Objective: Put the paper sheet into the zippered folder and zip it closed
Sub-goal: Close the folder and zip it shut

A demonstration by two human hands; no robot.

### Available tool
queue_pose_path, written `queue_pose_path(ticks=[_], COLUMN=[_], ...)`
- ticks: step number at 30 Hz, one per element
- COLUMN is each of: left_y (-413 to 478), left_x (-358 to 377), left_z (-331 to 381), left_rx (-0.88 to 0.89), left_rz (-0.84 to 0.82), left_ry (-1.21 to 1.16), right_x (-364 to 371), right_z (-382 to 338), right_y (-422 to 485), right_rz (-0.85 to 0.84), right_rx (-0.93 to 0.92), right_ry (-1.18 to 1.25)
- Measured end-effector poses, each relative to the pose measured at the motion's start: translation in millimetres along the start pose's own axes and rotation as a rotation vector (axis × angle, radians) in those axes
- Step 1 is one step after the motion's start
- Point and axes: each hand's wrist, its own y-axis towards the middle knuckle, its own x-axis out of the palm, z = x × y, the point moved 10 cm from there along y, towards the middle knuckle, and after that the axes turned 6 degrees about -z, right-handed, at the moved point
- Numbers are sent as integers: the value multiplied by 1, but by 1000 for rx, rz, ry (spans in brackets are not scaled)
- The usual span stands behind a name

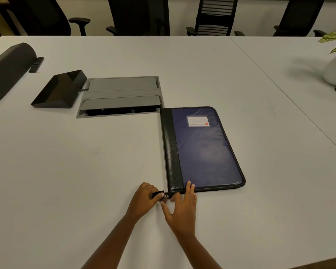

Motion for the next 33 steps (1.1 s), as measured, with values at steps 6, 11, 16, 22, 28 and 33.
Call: queue_pose_path(ticks=[6, 11, 16, 22, 28, 33], left_y=[-1, 0, 1, 6, 12, 12], left_x=[1, 2, 2, 1, -2, -4], left_z=[-4, -3, -4, -5, 1, 1], left_rx=[-36, -37, -24, -26, 5, -1], left_rz=[12, 8, 17, 4, -20, -18], left_ry=[-32, -32, -30, 18, 111, 141], right_x=[12, 0, -10, -3, -20, -33], right_z=[2, -11, -16, -13, 3, 13], right_y=[3, 2, 3, 6, 9, 19], right_rz=[-78, -111, -28, -139, -69, -38], right_rx=[79, 39, -32, -37, -66, -110], right_ry=[-25, -270, -435, -415, -370, -378])
